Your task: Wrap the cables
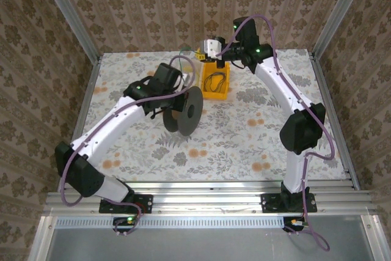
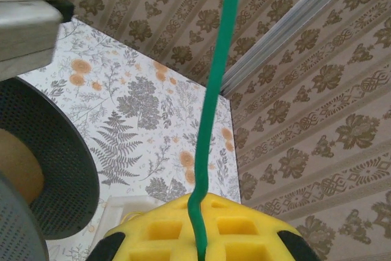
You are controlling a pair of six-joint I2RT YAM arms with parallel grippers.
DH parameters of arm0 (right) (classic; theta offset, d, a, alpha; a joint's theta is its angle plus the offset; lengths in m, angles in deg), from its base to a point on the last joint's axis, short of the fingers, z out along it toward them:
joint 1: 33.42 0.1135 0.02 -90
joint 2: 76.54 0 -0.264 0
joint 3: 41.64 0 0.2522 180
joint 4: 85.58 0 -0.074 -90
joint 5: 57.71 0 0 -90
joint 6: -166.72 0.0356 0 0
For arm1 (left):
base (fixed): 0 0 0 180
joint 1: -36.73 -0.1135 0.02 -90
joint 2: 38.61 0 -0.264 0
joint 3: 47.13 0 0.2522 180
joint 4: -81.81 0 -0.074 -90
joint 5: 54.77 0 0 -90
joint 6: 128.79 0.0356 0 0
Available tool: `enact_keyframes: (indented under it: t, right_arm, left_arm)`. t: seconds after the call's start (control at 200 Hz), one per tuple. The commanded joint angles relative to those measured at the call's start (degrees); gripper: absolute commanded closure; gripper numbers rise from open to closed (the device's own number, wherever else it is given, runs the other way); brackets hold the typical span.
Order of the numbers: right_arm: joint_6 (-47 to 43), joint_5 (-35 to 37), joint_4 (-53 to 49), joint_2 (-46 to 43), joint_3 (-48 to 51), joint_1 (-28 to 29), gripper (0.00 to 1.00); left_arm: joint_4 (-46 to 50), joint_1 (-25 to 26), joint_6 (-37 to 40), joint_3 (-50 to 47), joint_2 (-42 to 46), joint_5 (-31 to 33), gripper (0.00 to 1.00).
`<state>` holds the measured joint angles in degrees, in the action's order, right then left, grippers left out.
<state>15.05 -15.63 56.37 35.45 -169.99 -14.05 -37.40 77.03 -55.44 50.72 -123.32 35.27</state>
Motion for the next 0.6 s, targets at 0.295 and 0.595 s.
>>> enact_keyframes:
  t: [0.295, 0.595]
  right_arm:
    - [1.90, -2.33, 5.54, -5.35, 6.58, -2.03, 1.00]
    - [2.12, -2.61, 6.31, -6.03, 8.49, -2.51, 1.00]
  left_arm:
    - [4.60, 3.65, 2.58, 3.45, -6.36, 15.55, 1.00]
    - [2.13, 3.14, 1.71, 2.84, -7.19, 13.63, 0.96]
